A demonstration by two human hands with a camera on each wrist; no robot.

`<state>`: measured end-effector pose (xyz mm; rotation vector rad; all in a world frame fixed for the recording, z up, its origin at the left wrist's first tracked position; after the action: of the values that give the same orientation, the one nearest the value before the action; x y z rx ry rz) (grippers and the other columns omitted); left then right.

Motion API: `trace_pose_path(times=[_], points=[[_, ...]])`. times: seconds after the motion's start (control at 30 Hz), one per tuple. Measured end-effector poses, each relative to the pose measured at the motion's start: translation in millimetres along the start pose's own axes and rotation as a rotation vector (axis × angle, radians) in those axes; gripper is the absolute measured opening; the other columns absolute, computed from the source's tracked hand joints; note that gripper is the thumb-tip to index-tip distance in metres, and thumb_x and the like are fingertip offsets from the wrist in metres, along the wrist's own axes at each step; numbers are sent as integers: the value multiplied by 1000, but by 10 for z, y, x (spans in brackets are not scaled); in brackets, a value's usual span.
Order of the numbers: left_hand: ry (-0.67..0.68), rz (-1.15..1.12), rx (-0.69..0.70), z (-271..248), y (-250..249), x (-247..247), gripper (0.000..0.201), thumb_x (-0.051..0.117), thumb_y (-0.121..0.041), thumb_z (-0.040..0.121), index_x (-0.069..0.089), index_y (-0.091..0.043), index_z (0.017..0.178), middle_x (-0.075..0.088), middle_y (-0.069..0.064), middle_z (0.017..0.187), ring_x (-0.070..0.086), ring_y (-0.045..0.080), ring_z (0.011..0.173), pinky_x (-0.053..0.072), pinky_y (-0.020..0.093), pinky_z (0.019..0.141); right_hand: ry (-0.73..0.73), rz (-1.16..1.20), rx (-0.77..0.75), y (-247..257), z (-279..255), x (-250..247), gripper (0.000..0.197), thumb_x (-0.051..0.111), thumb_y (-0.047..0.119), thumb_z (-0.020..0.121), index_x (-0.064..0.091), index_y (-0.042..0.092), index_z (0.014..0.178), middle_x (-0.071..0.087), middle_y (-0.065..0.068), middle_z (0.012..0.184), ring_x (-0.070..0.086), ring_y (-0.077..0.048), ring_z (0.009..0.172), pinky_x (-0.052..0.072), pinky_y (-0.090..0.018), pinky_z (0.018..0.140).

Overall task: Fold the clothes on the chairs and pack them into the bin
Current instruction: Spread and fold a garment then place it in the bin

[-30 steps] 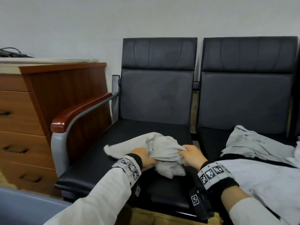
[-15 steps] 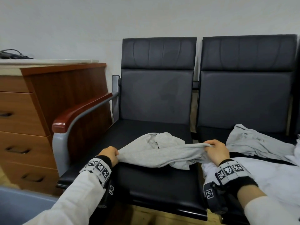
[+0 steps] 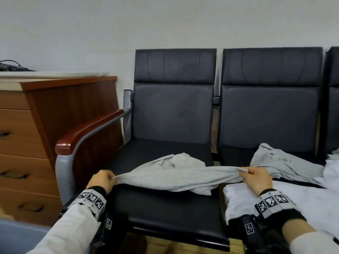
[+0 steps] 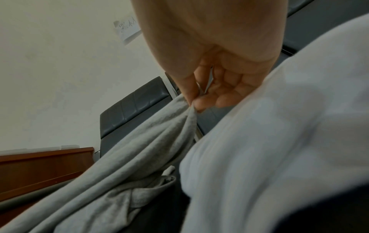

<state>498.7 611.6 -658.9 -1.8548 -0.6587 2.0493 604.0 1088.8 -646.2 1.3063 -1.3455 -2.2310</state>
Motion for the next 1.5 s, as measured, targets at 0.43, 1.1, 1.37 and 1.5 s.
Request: trace_pose_path(times=[0.43, 1.1, 1.37, 1.5], points=[[-116, -115, 293, 92, -460, -659, 18, 57, -4, 90, 73, -11, 97, 71, 4, 73, 67, 17, 69, 53, 27, 71, 111, 784, 226, 298, 27, -327, 18, 48, -5, 94, 63, 3, 101, 64, -15, 80, 64, -21, 70, 54, -17, 51], [-351, -823, 310, -562, -1424, -2967, 22, 34, -13, 101, 50, 0, 109, 51, 18, 99, 63, 15, 37, 49, 21, 34, -144, 857, -200, 1962, -172, -1812, 12, 52, -5, 92, 62, 2, 95, 66, -14, 84, 69, -12, 65, 54, -16, 56], [-374, -551, 209, -386, -1295, -2761, 17, 51, -14, 94, 55, 1, 100, 61, 29, 108, 67, 40, 92, 58, 48, 78, -105, 746, -127, 1888, 33, -1546, 15, 51, -6, 92, 61, -2, 102, 66, -16, 83, 69, -12, 59, 53, -16, 48], [-292, -208, 85, -465, -1396, -2542, 58, 54, -51, 88, 55, -3, 121, 58, 12, 126, 55, 25, 117, 45, 27, 98, -80, 577, -76, 1750, 195, -1348, 17, 49, -5, 91, 61, 4, 84, 67, -21, 89, 71, -23, 64, 58, -31, 57]])
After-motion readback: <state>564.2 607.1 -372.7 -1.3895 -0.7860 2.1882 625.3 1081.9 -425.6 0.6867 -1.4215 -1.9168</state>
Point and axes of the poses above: each hand's wrist, its own z-axis towards the middle knuckle, its own x-axis out of the palm, y = z × x, the point moved 3 cm from there along z, towards the middle knuckle
